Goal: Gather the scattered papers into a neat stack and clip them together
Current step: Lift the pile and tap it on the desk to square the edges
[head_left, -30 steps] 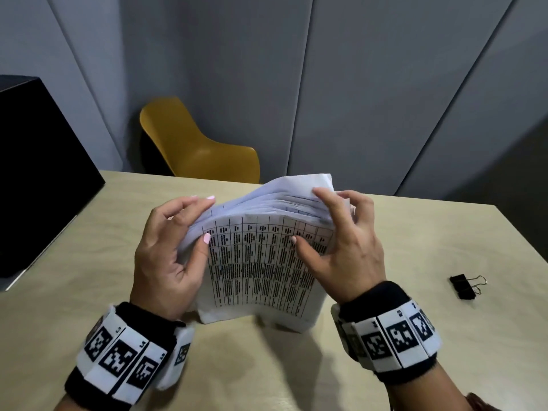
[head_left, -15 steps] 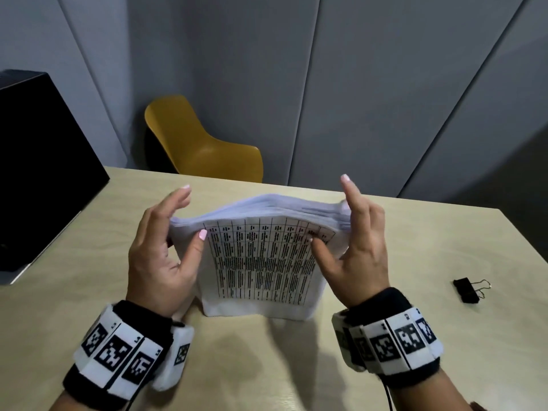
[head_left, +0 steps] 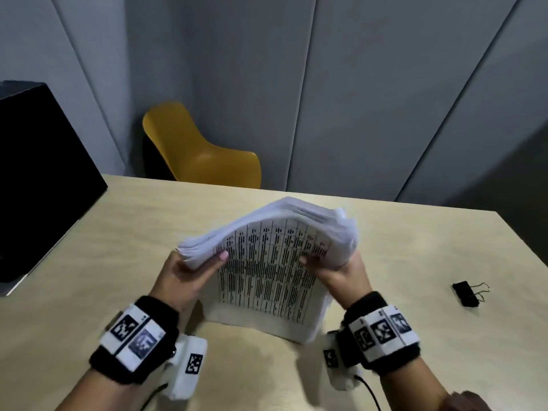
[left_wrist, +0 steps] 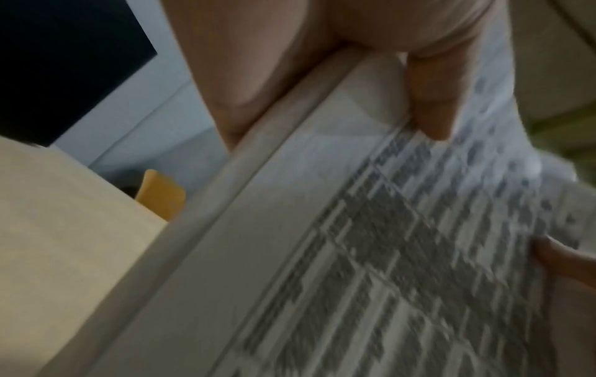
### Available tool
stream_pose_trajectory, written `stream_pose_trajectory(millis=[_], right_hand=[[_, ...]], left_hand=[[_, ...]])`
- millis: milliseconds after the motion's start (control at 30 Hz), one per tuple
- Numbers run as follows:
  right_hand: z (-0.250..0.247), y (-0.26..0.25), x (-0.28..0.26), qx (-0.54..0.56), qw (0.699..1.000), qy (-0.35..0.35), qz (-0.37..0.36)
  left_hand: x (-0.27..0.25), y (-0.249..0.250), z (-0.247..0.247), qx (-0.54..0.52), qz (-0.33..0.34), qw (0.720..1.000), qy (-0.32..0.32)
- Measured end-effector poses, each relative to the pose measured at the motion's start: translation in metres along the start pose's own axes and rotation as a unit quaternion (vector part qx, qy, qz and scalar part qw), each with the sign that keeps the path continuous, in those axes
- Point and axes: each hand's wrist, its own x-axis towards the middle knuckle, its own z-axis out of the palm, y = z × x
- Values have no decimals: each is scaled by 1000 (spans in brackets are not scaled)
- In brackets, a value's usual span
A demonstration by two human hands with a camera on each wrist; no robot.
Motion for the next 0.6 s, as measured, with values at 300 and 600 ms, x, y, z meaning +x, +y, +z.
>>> stream_pose_trajectory(millis=[300, 600], right_hand=[[3, 2, -12, 44, 994, 58, -83], [16, 0, -17, 55, 991, 89, -78]], left_hand=[[0, 3, 10, 13, 82, 993, 81], [1, 10, 24, -6, 86, 992, 95]])
